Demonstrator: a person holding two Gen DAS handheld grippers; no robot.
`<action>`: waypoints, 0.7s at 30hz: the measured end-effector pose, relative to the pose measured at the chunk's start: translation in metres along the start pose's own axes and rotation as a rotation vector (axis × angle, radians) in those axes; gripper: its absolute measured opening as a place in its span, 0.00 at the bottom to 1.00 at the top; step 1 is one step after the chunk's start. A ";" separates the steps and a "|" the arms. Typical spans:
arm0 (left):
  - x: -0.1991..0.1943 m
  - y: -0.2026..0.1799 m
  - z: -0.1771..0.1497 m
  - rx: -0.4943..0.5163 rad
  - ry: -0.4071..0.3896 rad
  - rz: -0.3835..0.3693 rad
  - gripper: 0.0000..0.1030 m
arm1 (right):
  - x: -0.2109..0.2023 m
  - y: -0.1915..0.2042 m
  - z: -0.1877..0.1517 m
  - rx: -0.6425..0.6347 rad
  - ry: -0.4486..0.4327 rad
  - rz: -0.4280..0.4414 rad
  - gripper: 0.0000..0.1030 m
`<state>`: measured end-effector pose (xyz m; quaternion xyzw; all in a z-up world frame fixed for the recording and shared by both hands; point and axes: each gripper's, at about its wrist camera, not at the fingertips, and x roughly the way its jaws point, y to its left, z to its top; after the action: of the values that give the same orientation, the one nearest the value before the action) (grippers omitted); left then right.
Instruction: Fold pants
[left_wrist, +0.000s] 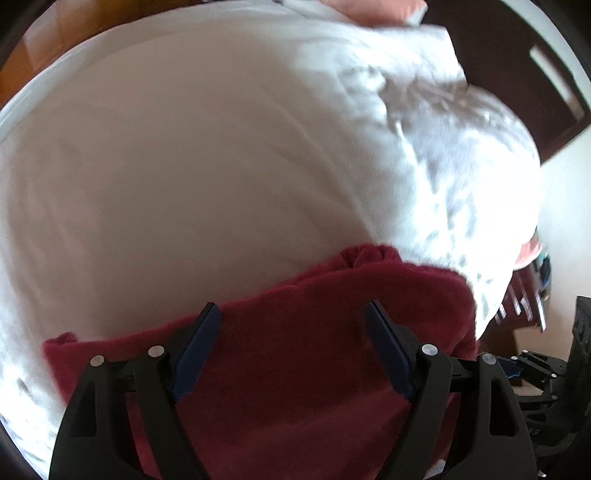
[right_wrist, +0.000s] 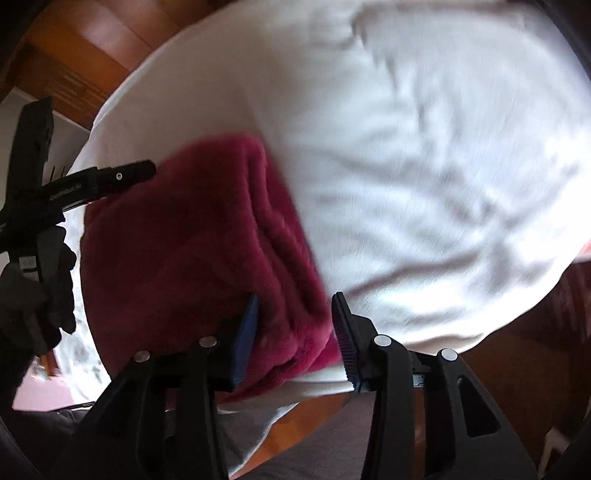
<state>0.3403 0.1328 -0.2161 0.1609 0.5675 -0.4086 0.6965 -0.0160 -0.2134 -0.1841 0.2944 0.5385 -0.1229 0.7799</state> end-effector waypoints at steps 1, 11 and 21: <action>-0.009 0.005 0.000 -0.021 -0.017 -0.001 0.77 | -0.008 0.005 0.003 -0.024 -0.024 -0.008 0.41; -0.068 0.061 -0.031 -0.190 -0.104 0.037 0.77 | 0.000 0.086 0.063 -0.210 -0.057 0.165 0.41; -0.028 0.096 -0.057 -0.241 -0.037 0.141 0.77 | 0.072 0.073 0.090 -0.153 0.040 0.069 0.40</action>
<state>0.3747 0.2420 -0.2302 0.1079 0.5869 -0.2904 0.7480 0.1183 -0.1999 -0.2042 0.2549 0.5511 -0.0487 0.7930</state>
